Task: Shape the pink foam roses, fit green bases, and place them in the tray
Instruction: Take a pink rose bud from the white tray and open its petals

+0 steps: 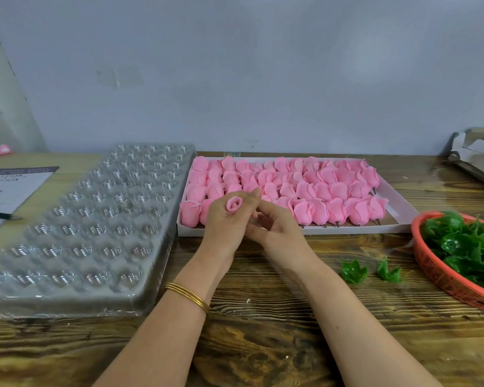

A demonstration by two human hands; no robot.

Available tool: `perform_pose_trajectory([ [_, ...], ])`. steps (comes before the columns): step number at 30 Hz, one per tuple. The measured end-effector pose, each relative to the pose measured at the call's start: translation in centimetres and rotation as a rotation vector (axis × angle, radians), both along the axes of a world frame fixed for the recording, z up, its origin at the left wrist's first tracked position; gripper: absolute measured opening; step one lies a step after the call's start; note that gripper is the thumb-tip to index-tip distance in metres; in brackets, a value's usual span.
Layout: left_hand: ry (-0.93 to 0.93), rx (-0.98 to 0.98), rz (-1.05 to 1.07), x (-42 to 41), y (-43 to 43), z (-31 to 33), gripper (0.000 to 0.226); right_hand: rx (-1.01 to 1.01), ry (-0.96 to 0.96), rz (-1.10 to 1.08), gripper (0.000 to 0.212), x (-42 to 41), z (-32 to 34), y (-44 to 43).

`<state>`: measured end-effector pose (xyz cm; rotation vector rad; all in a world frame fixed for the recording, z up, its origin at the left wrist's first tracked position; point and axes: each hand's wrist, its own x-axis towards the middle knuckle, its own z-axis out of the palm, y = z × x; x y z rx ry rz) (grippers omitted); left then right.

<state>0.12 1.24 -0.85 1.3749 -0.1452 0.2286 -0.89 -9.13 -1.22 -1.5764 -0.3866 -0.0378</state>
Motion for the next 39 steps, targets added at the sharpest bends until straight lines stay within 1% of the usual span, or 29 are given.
perform_pose_trajectory([
  [3, 0.016, -0.016, -0.003, 0.1, -0.1, 0.0, 0.042, -0.020, 0.001, -0.026, 0.031, -0.1, 0.1, 0.0],
  [6, 0.022, -0.036, -0.020, 0.0, -0.3, -0.1, 0.040, -0.046, -0.013, -0.073, 0.038, -0.1, 0.0, 0.2],
  [8, 0.020, -0.042, -0.027, 0.0, -0.3, -0.2, 0.040, -0.070, -0.030, -0.104, 0.036, -0.2, 0.0, 0.2],
  [11, 0.015, -0.026, -0.032, -0.1, -0.2, -0.1, 0.049, -0.069, -0.037, -0.135, 0.031, -0.1, -0.2, 0.2],
  [12, 0.010, -0.015, -0.036, -0.1, -0.2, 0.0, 0.047, -0.071, -0.037, -0.139, 0.030, -0.1, -0.2, 0.2],
  [15, 0.005, 0.000, -0.054, -0.2, -0.1, 0.1, 0.024, -0.059, -0.030, -0.117, 0.036, 0.1, -0.2, 0.1],
  [16, -0.003, 0.002, -0.058, -0.2, -0.1, 0.1, 0.020, -0.051, -0.033, -0.101, 0.038, 0.0, -0.2, 0.1],
  [23, -0.030, 0.023, -0.048, -0.1, 0.1, 0.2, 0.016, -0.025, -0.020, -0.081, 0.033, -0.2, 0.0, 0.0],
  [26, -0.028, 0.050, 0.028, 0.2, 0.0, -0.2, 0.015, -0.043, -0.011, -0.099, 0.036, -0.2, 0.3, 0.1],
  [28, -0.036, 0.046, 0.081, 0.1, -0.1, -0.2, 0.012, -0.018, 0.009, -0.130, 0.040, -0.2, 0.4, 0.2],
  [29, -0.061, 0.072, 0.112, 0.1, 0.0, -0.3, 0.016, 0.009, 0.019, -0.151, 0.039, -0.3, 0.6, 0.3],
  [32, -0.205, 0.280, 0.237, 0.4, 0.2, -0.4, 0.037, 0.126, 0.068, -0.216, 0.040, -0.4, 1.1, 0.1],
  [35, -0.299, 0.421, 0.237, 0.3, 0.2, -0.6, 0.039, 0.130, 0.095, -0.235, 0.039, -0.7, 1.3, 0.1],
  [37, -0.291, 0.407, 0.183, 0.2, 0.0, -0.8, 0.038, 0.098, 0.099, -0.237, 0.036, -0.9, 1.3, 0.3],
  [39, -0.288, 0.365, 0.139, -0.1, -0.2, -0.7, 0.044, 0.055, 0.080, -0.243, 0.031, -1.1, 1.3, 0.6],
])
